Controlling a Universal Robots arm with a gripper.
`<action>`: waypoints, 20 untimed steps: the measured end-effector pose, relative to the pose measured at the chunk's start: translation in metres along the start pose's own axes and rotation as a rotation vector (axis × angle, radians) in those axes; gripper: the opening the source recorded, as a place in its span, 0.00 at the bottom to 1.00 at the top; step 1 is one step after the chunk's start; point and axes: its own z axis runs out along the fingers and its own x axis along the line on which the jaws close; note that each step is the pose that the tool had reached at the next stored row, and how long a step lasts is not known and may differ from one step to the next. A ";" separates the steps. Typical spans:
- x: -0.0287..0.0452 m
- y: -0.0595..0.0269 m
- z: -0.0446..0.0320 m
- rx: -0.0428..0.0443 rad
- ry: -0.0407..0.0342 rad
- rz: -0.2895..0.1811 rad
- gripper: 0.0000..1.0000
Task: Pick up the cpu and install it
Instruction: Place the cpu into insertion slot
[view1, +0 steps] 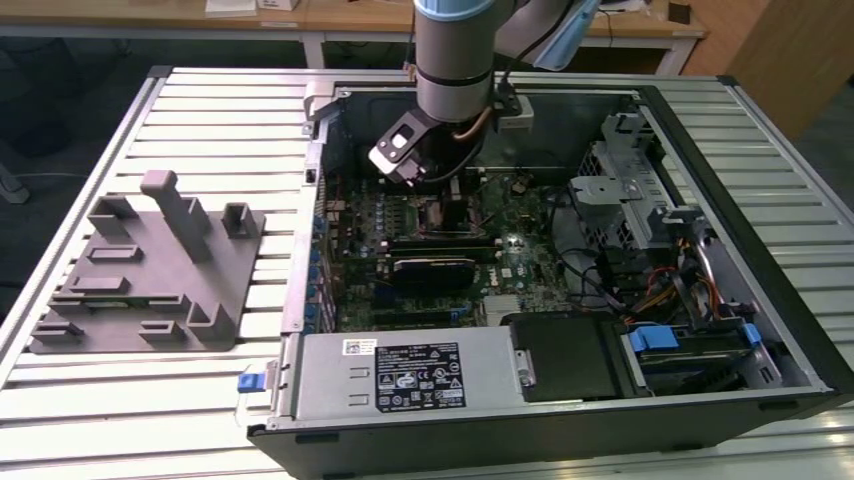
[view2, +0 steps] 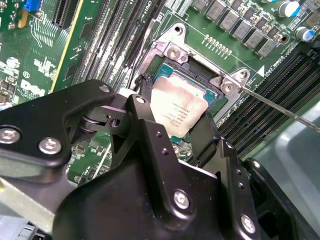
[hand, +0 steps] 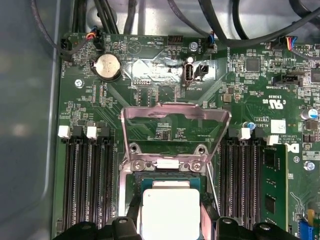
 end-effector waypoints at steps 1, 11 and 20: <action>0.0000 0.0000 0.0000 0.0002 -0.0004 0.004 0.54; 0.0002 0.0001 0.0018 0.0003 -0.0004 0.007 0.54; 0.0012 0.0005 0.0032 0.0008 -0.0011 0.007 0.54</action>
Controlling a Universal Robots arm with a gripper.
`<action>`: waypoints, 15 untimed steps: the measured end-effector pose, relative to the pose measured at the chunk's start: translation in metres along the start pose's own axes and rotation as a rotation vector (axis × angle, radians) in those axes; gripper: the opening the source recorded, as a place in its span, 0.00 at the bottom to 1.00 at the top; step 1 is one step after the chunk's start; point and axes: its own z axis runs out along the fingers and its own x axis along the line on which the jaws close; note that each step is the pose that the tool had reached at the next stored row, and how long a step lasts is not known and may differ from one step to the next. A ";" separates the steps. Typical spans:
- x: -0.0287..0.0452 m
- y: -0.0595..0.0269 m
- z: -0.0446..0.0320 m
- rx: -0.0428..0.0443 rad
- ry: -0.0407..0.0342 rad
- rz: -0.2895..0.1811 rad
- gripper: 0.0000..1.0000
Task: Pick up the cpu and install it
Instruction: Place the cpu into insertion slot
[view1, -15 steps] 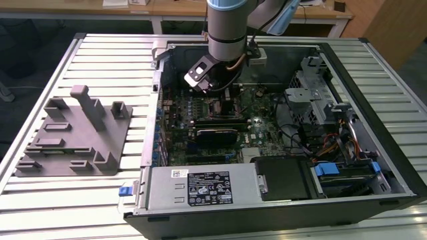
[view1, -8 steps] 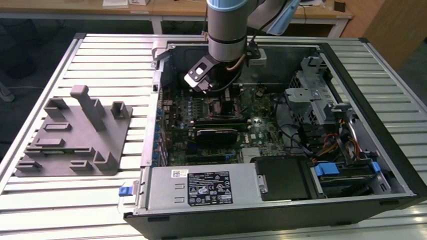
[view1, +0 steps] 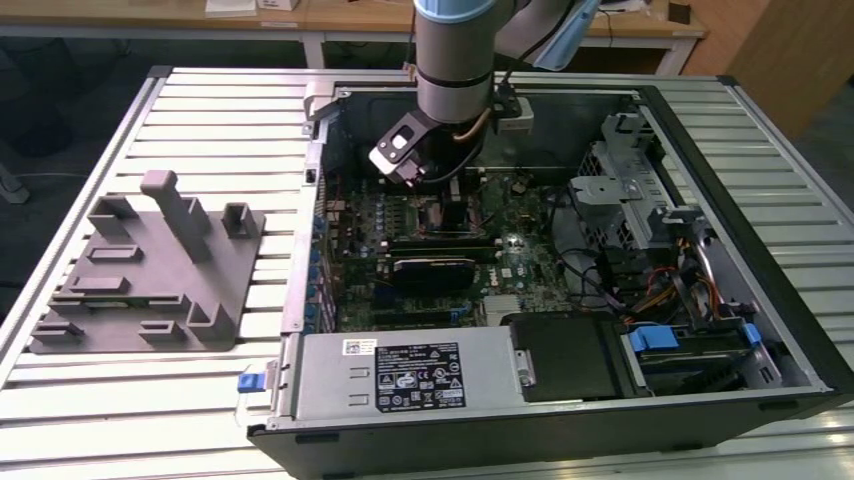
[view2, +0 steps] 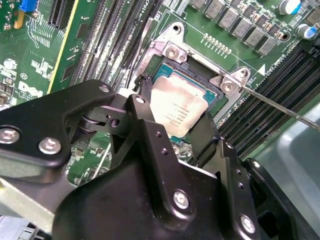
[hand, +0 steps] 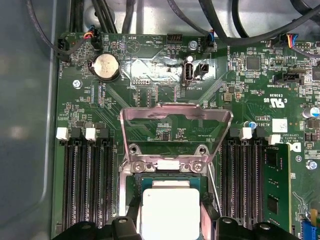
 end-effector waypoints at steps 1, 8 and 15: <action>0.0000 0.0000 0.0001 -0.0002 0.0002 0.000 0.54; 0.0002 0.0001 0.0006 -0.0010 0.0014 0.000 0.61; 0.0002 0.0001 -0.0003 -0.0007 0.0032 0.000 0.61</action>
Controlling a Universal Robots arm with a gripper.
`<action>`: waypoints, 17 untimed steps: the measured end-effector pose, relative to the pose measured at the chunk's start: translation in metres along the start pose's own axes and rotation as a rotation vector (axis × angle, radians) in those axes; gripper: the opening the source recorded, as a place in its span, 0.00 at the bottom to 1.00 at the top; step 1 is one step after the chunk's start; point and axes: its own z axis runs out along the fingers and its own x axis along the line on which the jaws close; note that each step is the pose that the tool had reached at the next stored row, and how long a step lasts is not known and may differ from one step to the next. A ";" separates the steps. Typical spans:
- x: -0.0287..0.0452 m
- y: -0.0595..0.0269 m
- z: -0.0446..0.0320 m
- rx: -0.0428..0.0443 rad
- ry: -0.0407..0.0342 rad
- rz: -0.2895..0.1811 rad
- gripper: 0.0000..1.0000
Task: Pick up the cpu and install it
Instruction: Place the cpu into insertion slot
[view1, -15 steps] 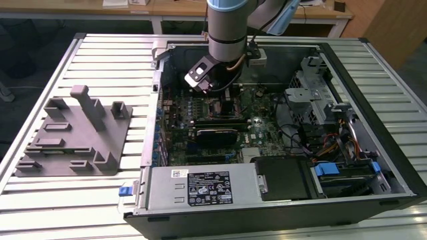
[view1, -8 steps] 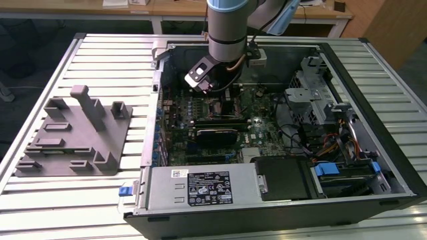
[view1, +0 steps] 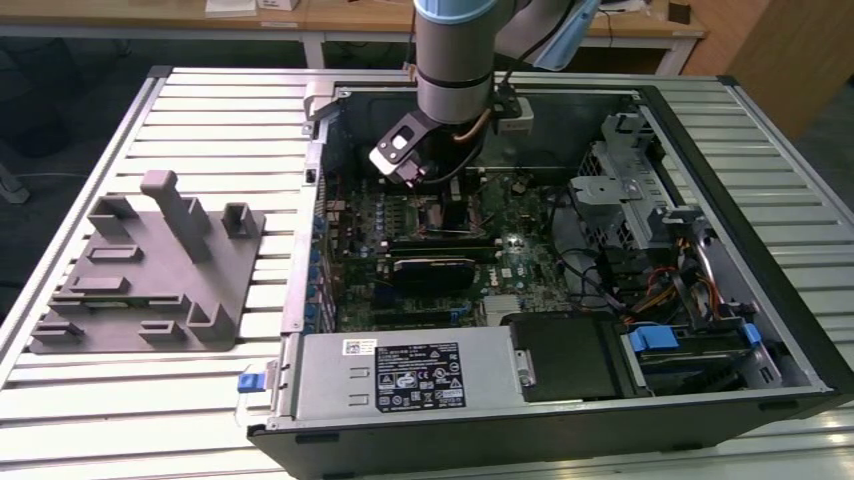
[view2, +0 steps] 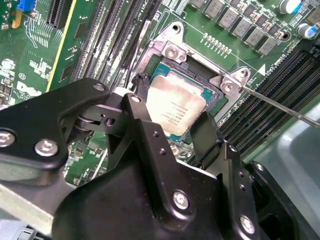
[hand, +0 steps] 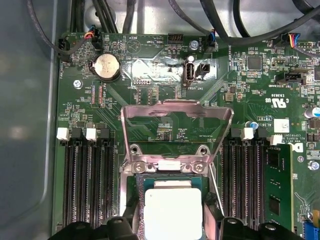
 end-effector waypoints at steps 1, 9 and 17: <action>0.0000 0.0000 -0.0003 0.0001 0.0013 0.000 0.61; -0.0002 0.0003 -0.0051 0.0001 0.0163 0.001 0.61; -0.0002 0.0003 -0.0053 0.0001 0.0323 0.002 0.61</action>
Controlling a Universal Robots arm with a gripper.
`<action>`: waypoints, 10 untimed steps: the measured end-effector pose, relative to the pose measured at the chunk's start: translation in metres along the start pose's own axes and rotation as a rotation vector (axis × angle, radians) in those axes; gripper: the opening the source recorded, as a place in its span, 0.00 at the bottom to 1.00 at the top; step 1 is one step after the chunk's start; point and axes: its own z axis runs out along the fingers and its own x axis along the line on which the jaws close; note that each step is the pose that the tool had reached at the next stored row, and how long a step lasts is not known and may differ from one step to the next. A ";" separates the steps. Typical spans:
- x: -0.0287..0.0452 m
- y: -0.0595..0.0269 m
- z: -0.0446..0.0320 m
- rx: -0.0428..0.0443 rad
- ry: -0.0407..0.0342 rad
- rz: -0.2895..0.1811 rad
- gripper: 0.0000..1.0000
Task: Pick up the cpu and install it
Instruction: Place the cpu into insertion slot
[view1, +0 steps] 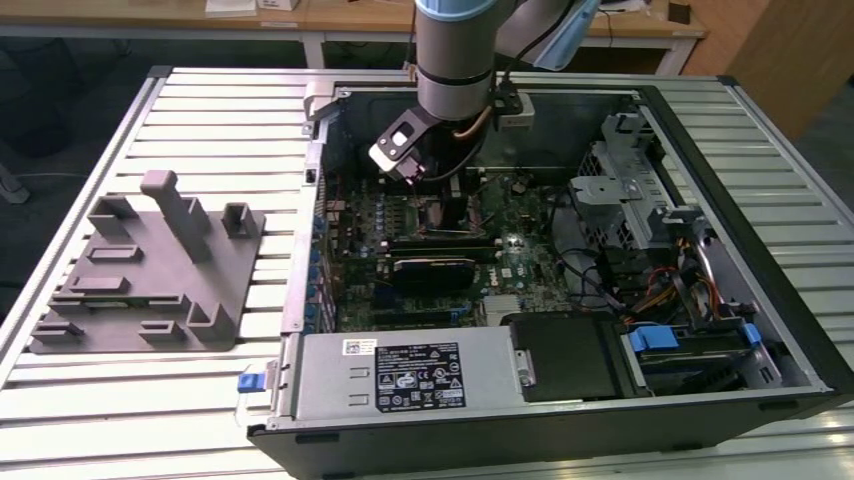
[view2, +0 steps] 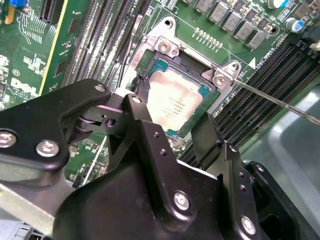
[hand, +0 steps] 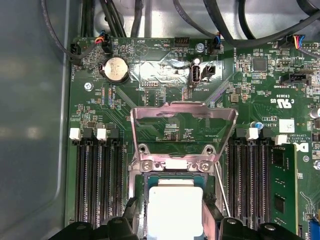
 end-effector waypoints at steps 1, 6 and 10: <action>0.0000 0.0000 0.0000 0.0000 0.0000 0.000 0.61; 0.0000 -0.0003 0.0000 0.0000 0.0052 0.000 0.61; -0.0001 -0.0003 -0.0007 0.0000 0.0053 0.000 0.61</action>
